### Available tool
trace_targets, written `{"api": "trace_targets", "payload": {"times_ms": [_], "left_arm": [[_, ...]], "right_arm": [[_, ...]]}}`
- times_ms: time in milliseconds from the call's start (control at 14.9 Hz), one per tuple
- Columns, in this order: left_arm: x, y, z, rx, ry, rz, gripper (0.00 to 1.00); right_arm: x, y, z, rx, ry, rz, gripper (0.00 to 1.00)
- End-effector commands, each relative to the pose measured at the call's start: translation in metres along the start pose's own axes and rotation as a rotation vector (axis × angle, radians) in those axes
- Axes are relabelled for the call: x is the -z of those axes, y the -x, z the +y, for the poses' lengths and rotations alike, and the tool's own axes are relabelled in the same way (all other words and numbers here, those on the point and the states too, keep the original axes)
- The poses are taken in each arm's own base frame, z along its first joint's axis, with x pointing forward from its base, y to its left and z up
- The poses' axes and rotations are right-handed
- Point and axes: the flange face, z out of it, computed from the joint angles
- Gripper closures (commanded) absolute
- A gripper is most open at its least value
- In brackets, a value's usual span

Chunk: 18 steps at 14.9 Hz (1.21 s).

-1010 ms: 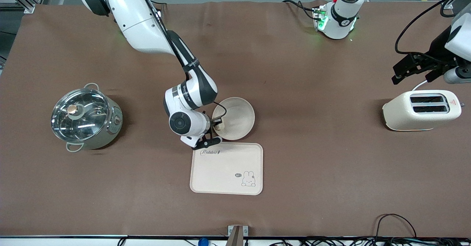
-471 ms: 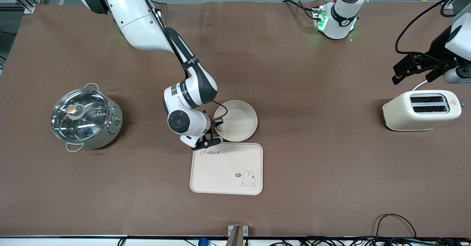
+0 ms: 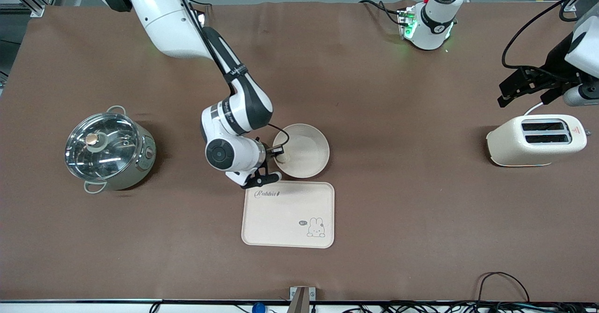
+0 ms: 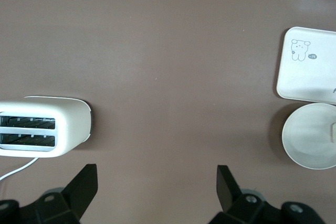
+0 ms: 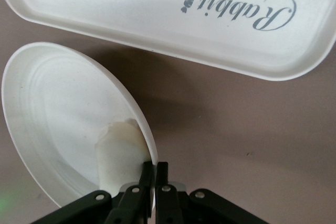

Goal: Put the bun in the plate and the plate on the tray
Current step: 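Carry the plate over the white tray with the right gripper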

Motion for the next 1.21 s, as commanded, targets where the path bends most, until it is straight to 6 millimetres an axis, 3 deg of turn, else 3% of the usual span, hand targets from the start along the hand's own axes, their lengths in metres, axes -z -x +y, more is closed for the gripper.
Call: {"api": "trace_targets", "payload": {"times_ms": [0,202,606,740,1144], "left_arm": [[0.006,0.0,0.001,-0.019,0.006,-0.005,0.0],[0.006,0.0,0.001,-0.017,0.006,-0.005,0.0],[0.006,0.0,0.003,-0.019,0.005,-0.004,0.0],[0.007,0.001,0.002,-0.017,0.006,-0.005,0.0],[0.005,0.0,0.0,-0.019,0.005,-0.006,0.0]], "right_arm": [[0.015,0.005,-0.001,-0.033,-0.062,-0.013,1.0],[0.036,-0.002,-0.005,-0.042,-0.11,0.017,1.0],[0.089,-0.042,0.039,-0.104,-0.152,0.154,1.0],[0.087,-0.053,0.049,-0.123,-0.154,0.218,1.0],[0.051,-0.093,0.081,-0.201,-0.153,0.344,1.0]]}}
